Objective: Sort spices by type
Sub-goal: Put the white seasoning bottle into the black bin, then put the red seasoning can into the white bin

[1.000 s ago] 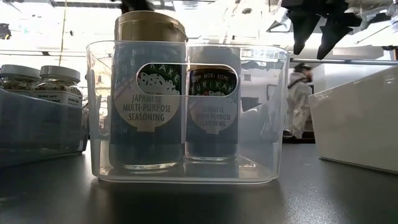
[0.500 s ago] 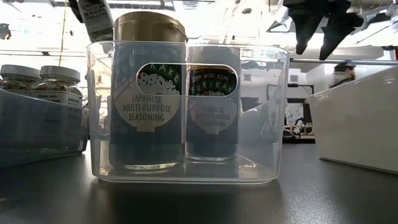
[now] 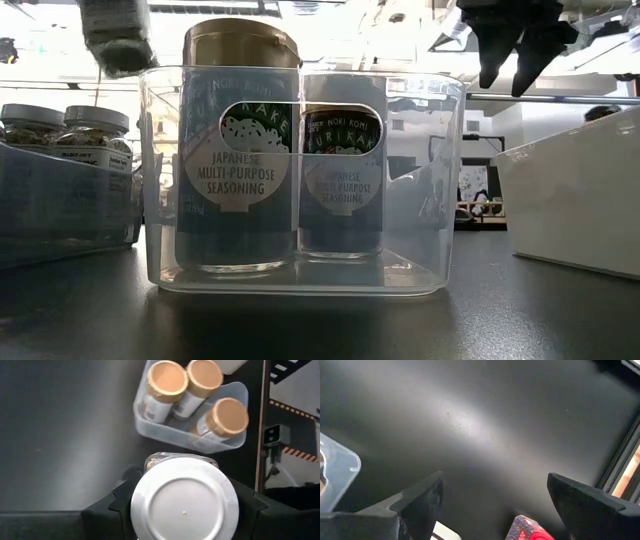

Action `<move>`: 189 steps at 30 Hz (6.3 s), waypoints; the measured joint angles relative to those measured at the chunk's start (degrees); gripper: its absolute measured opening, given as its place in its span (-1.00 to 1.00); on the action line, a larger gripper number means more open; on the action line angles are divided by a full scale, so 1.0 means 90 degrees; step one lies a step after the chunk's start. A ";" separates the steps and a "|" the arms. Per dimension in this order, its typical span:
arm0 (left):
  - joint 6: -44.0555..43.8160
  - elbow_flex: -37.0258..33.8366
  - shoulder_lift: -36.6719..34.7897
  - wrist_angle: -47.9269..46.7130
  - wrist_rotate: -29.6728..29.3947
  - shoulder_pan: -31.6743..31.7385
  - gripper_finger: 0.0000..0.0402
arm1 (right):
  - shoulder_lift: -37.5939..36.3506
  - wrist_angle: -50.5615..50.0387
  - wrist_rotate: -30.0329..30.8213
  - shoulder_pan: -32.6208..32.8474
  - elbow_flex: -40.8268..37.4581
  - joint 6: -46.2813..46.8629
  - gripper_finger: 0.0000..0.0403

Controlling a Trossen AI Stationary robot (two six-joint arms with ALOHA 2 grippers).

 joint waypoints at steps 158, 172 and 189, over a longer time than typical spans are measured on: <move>0.0591 -0.0891 0.2275 0.0920 0.0169 -0.0991 0.27 | 0.0000 0.0194 0.0012 0.0000 0.0001 -0.0309 0.88; 0.0472 -0.0790 0.2172 0.0912 0.0118 -0.0991 0.27 | 0.0000 0.0197 0.0012 0.0001 0.0001 -0.0327 0.88; 0.0196 -0.0738 0.1325 0.0918 0.0106 -0.0991 0.27 | 0.0000 0.0216 0.0012 0.0012 0.0001 -0.0407 0.88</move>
